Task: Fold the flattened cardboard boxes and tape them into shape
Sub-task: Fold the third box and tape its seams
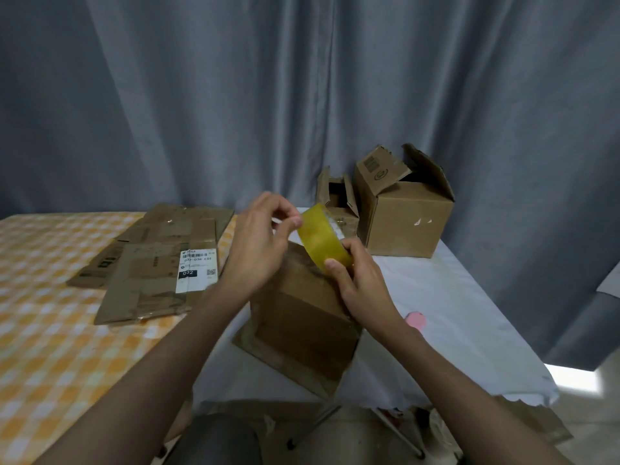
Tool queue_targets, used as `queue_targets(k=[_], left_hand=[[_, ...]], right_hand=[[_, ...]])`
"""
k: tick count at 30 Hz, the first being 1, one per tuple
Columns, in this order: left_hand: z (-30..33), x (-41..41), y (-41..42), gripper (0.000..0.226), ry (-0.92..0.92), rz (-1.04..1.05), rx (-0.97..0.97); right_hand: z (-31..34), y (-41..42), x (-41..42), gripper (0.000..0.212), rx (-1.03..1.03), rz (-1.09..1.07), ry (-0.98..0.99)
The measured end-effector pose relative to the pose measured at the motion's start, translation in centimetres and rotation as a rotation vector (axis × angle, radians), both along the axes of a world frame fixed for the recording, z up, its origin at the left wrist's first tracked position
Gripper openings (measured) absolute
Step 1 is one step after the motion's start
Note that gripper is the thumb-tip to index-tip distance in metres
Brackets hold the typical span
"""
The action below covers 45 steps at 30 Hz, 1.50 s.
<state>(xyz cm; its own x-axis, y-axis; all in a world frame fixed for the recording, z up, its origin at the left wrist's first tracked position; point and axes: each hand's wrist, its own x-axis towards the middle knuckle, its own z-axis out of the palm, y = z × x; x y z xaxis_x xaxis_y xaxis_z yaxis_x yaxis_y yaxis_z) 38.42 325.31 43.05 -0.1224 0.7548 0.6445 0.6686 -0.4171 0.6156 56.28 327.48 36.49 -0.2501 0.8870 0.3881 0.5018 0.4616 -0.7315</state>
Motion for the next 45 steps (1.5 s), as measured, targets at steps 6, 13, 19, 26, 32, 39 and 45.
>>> queue_targets(k=[6,13,19,26,32,39,45], left_hand=[[2.0,-1.2,0.8,0.015,-0.167,0.027,-0.147],[2.9,-2.2,1.2,0.014,-0.352,-0.079,-0.356],[4.8,-3.0,1.9,0.015,-0.432,-0.13,-0.329],[3.9,-2.7,1.9,0.013,-0.358,-0.125,-0.41],[1.8,-2.4,2.5,0.011,-0.385,-0.102,-0.517],[0.1,-3.8,3.2,0.014,-0.45,-0.031,-0.518],[-1.0,-4.9,3.7,0.017,-0.537,-0.092,-0.642]], right_hand=[[2.0,0.4,-0.2,0.026,0.121,-0.029,0.127],[5.5,0.3,-0.8,0.034,0.148,0.021,0.183],[9.9,0.4,-0.8,0.043,0.115,-0.046,0.135],[9.0,0.9,-0.1,0.056,-0.097,-0.103,0.086],[6.2,1.5,-0.3,0.061,-0.192,-0.103,-0.006],[1.7,0.3,0.0,0.053,-0.267,-0.051,0.215],[0.8,0.4,0.4,0.033,-0.195,-0.007,0.454]])
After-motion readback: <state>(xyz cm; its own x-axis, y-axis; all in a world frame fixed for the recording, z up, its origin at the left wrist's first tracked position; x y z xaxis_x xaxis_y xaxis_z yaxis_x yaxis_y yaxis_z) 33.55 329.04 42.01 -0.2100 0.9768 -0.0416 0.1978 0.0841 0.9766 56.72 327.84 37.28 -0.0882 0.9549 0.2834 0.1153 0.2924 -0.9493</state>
